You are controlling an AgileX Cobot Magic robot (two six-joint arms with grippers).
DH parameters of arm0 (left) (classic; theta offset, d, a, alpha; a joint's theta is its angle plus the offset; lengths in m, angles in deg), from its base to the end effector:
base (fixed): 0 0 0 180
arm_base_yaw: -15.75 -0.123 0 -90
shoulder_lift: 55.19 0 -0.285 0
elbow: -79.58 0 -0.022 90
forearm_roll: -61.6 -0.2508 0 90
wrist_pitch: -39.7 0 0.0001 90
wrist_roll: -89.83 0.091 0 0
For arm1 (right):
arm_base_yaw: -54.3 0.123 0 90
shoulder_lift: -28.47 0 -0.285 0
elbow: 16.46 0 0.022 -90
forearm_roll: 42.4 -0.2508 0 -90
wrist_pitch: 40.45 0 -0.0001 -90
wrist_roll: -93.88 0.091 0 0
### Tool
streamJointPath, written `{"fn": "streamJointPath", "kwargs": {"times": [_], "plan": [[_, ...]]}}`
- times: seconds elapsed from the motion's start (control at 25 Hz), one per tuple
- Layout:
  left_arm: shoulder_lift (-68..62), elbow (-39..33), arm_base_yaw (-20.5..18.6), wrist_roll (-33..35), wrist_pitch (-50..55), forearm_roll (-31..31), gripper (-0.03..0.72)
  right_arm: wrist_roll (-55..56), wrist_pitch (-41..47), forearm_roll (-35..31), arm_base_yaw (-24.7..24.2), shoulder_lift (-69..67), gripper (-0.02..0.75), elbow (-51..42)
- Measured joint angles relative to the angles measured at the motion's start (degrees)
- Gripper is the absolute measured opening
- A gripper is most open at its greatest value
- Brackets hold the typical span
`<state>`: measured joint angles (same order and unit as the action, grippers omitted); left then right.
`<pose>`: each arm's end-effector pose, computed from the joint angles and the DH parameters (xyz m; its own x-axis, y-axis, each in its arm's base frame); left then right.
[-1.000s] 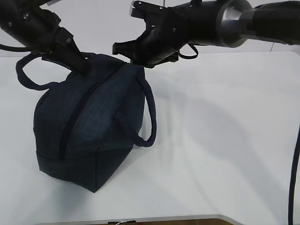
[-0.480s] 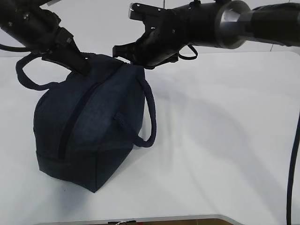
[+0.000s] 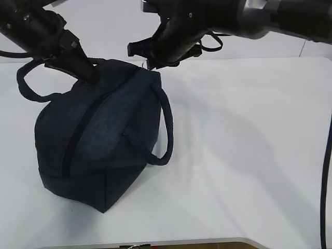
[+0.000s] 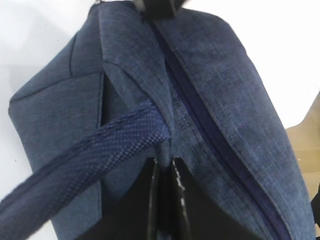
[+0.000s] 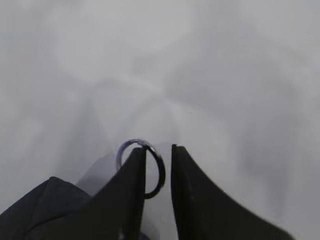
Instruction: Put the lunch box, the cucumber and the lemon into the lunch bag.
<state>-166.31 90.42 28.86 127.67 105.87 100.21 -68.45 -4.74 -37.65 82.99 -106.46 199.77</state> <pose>0.3562 -0.1363 0.2952 -0.7386 0.4598 -0.4931 0.6608 0.6385 -0.3945 0.4561 0.2446 0.2450 -0.7024 -0.1126 -0.7029 -0.2899 0.9471 0.1380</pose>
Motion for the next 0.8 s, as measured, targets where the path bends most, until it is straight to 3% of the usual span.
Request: {"fn": "streamJointPath", "kwargs": {"times": [0.16, 0.28, 0.52, 0.8], "plan": [[0.3, 0.0, 0.0, -0.5, 0.6, -0.8, -0.001, -0.3, 2.6, 0.6, -0.2, 0.0, 0.365, 3.3], [0.5, 0.0, 0.0, -2.4, 1.2, -2.8, 0.071, -0.7, 6.6, 0.9, -0.4, -0.2, 0.472, 6.2], [0.6, 0.0, 0.0, -5.1, 1.8, -4.4, 0.312, -4.3, 17.3, 1.4, -0.5, -0.5, 0.507, 13.9], [0.6, 0.8, 0.0, -5.8, 2.7, -5.5, 0.343, -7.7, 26.2, 1.4, -0.6, -0.5, 0.508, 22.6]]}}
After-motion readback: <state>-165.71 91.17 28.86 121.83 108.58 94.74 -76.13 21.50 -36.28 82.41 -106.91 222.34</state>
